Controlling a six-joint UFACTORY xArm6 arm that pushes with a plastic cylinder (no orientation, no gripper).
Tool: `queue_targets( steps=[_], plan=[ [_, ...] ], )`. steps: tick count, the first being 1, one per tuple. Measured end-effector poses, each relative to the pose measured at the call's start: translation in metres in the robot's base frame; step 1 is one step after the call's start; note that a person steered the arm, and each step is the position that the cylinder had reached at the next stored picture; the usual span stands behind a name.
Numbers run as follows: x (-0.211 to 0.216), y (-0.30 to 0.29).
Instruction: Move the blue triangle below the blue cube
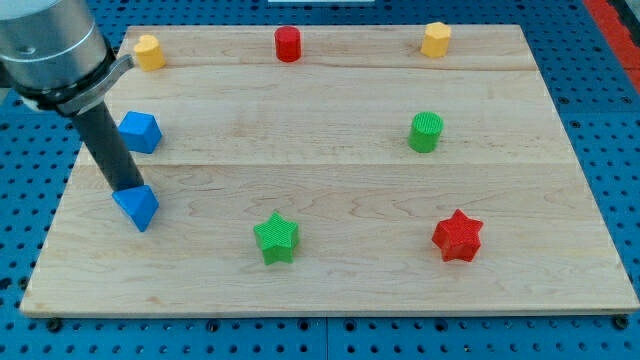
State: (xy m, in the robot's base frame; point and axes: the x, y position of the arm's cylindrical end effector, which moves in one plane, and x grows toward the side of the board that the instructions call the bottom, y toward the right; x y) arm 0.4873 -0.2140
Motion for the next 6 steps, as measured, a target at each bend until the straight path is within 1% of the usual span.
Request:
queue_targets(
  steps=[1, 2, 3, 4, 5, 6],
  plan=[
    [-0.02, 0.013],
    [-0.029, 0.054],
    [0.001, 0.047],
    [0.016, 0.015],
    [0.022, -0.008],
    [0.018, -0.011]
  ],
)
